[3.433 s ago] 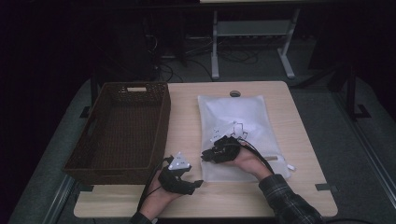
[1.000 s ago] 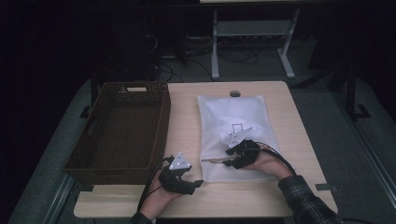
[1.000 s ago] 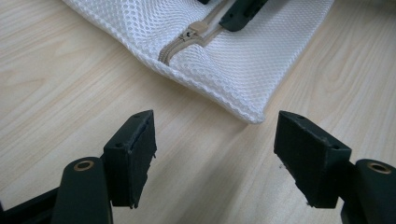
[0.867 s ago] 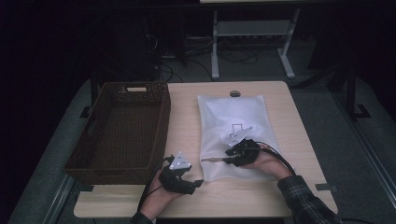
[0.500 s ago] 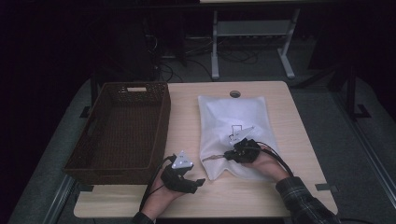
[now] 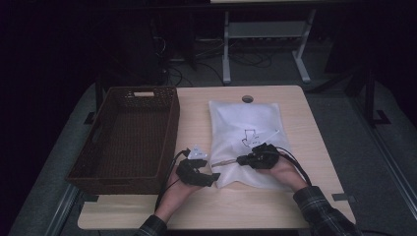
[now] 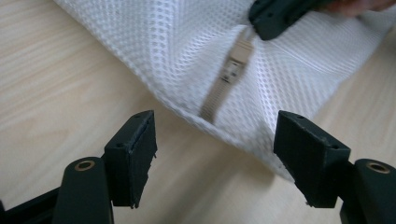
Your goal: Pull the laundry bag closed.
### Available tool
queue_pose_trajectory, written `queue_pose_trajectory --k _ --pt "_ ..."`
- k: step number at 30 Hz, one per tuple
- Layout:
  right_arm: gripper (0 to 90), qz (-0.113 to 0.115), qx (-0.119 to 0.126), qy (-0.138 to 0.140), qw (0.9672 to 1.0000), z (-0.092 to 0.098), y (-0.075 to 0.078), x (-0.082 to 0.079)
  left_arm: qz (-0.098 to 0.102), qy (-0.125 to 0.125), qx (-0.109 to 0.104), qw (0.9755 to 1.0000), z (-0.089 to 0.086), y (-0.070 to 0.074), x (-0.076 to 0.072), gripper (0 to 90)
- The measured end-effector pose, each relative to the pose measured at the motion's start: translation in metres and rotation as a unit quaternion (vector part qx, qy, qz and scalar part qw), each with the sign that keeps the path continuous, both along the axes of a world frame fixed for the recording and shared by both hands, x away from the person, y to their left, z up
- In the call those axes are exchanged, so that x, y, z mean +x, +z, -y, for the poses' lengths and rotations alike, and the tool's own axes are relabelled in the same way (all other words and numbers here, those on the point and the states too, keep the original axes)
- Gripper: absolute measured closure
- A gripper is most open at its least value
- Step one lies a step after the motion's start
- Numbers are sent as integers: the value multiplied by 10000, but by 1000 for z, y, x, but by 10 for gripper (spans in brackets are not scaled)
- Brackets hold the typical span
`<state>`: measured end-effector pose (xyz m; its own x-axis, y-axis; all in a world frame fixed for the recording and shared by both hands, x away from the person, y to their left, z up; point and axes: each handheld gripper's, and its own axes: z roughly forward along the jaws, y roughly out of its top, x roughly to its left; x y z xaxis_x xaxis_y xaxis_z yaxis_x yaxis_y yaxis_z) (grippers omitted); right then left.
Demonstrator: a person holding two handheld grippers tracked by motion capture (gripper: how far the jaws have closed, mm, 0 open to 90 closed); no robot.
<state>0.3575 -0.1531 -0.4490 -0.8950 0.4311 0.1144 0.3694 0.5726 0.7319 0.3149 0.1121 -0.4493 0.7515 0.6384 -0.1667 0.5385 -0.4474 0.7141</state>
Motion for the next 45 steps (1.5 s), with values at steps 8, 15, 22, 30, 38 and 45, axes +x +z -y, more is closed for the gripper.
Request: queue_pose_trajectory --k 8,15,22,30,38,45 --pt "857 7 138 -31 9999 5 4 0 103 -229 -66 9997 4 1 11 551" --pt "856 12 146 -47 9999 7 3 1 189 -375 -18 9991 4 4 10 708" --pt "855 44 130 -72 9999 8 4 2 250 -519 56 9983 8 5 9 790" --pt "805 20 157 -117 9998 9 6 -1 278 -440 134 9986 10 7 6 811" --pt "713 -135 427 -46 9990 15 26 -23 386 -451 223 9980 9 9 3 812" --pt "723 -309 372 137 9987 2 18 -41 470 -505 245 9973 8 10 1 812"
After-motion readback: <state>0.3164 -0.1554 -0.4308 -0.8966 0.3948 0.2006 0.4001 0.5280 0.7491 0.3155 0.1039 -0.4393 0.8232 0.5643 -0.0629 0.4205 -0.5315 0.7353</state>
